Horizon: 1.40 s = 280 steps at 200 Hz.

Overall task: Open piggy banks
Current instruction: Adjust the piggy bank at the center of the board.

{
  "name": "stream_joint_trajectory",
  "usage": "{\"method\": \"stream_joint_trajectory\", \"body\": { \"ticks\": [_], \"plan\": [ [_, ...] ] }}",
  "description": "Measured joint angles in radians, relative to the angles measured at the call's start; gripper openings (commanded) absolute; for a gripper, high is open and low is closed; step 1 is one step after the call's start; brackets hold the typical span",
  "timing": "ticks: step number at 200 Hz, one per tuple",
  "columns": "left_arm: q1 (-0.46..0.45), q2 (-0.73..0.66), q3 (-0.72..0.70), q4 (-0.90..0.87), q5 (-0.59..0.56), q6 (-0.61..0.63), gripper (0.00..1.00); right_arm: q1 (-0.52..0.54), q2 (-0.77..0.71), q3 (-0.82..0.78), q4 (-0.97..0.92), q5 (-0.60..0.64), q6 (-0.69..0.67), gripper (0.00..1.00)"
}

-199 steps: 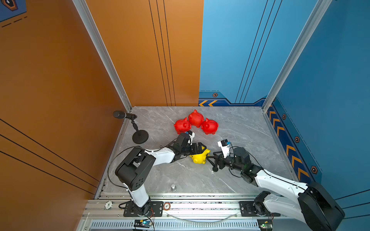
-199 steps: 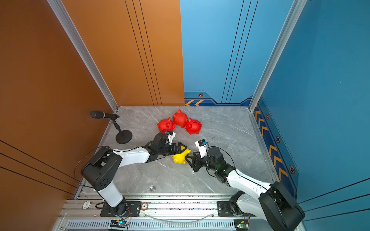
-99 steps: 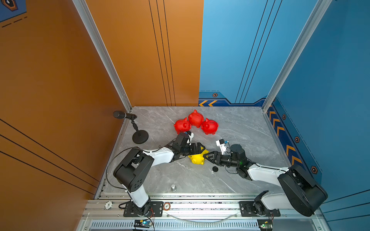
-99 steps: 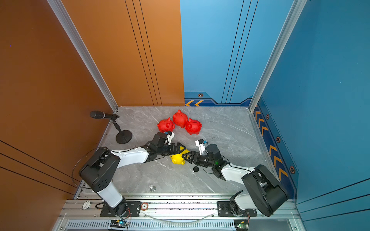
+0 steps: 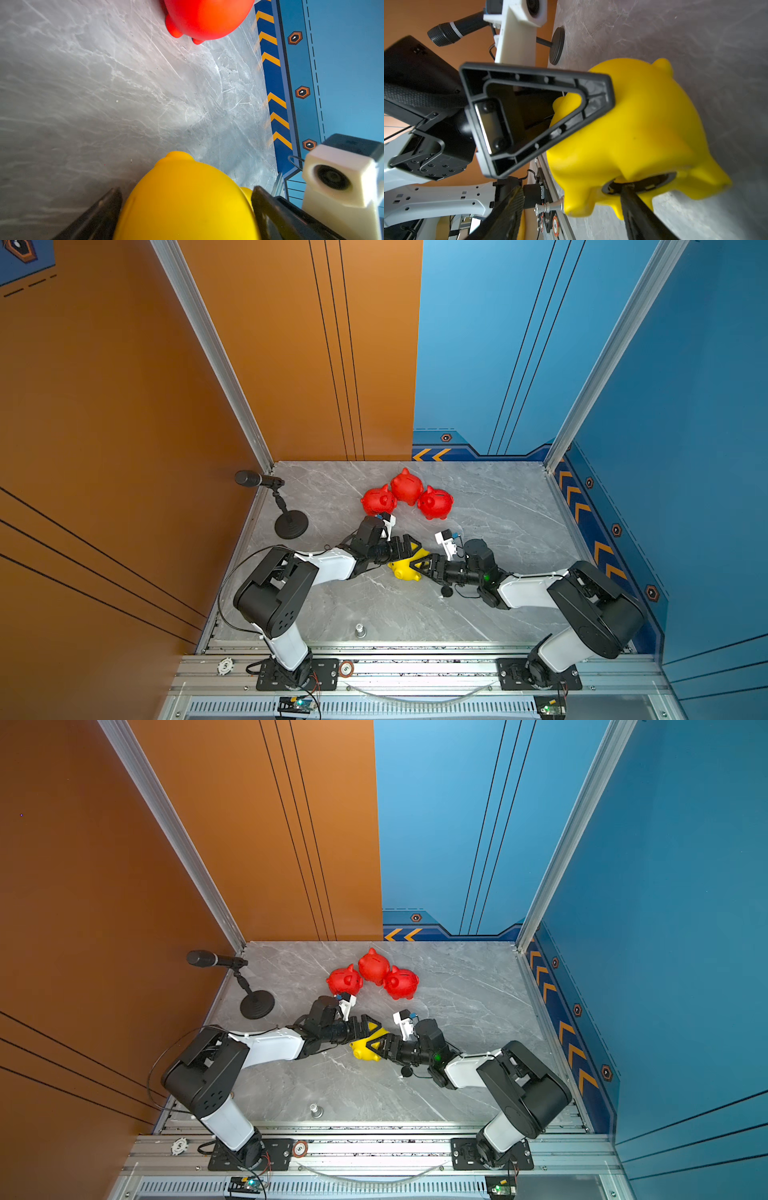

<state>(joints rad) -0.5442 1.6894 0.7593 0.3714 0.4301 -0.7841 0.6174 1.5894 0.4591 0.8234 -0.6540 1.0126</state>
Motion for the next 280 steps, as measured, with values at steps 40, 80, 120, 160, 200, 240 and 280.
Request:
{"method": "stream_joint_trajectory", "body": {
  "ticks": [40, 80, 120, 160, 200, 240, 280],
  "plan": [
    [0.028, -0.029, -0.056, 0.047, 0.041, -0.046, 0.98, 0.000, 0.072, 0.031, 0.074, 0.000, 0.011, 0.77],
    [0.063, -0.039, -0.112, 0.171, 0.102, -0.121, 0.98, 0.000, 0.159, 0.060, 0.166, -0.017, 0.045, 0.78],
    [0.088, -0.039, -0.136, 0.261, 0.108, -0.164, 0.98, 0.002, 0.234, 0.073, 0.246, -0.024, 0.085, 0.78],
    [0.094, -0.039, -0.142, 0.314, 0.108, -0.188, 0.98, 0.002, 0.262, 0.083, 0.260, -0.008, 0.094, 0.78],
    [0.113, -0.058, -0.176, 0.335, 0.110, -0.195, 0.98, 0.003, 0.279, 0.105, 0.254, 0.003, 0.092, 0.74],
    [0.145, -0.069, -0.214, 0.340, 0.122, -0.199, 0.98, 0.005, 0.308, 0.129, 0.274, 0.003, 0.092, 0.72],
    [0.178, -0.093, -0.250, 0.287, 0.131, -0.146, 0.98, 0.005, 0.334, 0.137, 0.309, 0.003, 0.092, 0.72]
  ]
}}
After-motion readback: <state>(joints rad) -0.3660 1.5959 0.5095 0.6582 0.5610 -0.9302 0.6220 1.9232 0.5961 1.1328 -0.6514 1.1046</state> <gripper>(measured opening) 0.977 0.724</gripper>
